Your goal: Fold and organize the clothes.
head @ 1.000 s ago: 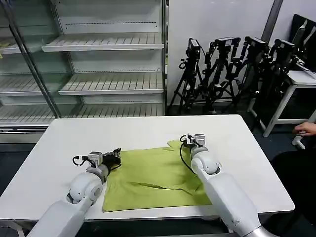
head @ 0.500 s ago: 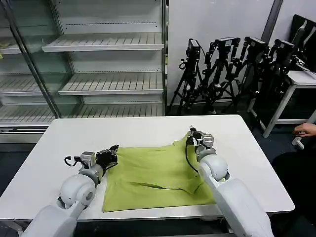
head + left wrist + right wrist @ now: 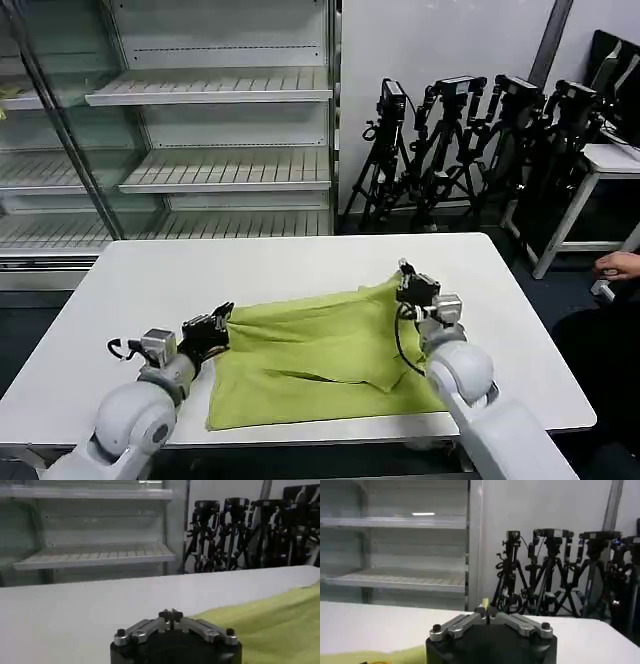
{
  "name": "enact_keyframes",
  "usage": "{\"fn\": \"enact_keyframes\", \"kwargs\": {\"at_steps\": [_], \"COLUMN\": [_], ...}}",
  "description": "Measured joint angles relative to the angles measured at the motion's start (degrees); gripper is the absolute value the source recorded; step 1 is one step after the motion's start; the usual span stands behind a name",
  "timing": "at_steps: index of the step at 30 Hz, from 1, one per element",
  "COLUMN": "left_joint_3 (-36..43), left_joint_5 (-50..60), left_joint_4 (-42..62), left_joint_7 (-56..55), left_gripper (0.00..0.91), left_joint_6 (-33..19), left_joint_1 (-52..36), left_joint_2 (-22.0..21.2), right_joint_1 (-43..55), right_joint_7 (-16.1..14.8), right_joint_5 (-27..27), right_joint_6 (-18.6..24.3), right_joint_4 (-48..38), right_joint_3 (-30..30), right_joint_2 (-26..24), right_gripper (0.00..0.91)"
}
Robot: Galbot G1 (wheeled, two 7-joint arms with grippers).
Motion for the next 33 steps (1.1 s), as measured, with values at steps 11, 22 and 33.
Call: {"fn": "enact_keyframes", "kwargs": {"at_steps": [11, 22, 33], "left_joint_3": [-1.6, -1.1, -1.7], "left_joint_5": [5.6, 12.6, 15.9], "left_joint_4": [-4.5, -4.3, -4.6], "left_joint_7": [1.9, 2.6, 1.5], "left_gripper": [0.02, 0.151, 0.907], "left_joint_6": [-0.9, -2.1, -4.0], "left_joint_1": [8.6, 12.8, 15.1], "left_joint_2": [-1.0, -3.0, -5.2], "right_joint_1": [-10.6, -17.4, -20.3], "right_joint_7": [-1.0, -1.0, -0.6], "right_joint_5": [-2.9, -5.6, -6.8], "right_joint_6": [0.2, -1.0, -3.2], "right_joint_4": [6.7, 7.8, 9.7], "right_joint_3": [4.1, 6.1, 7.1], "right_joint_2": [-0.2, 0.9, 1.9], "right_gripper": [0.0, 0.907, 0.907]}}
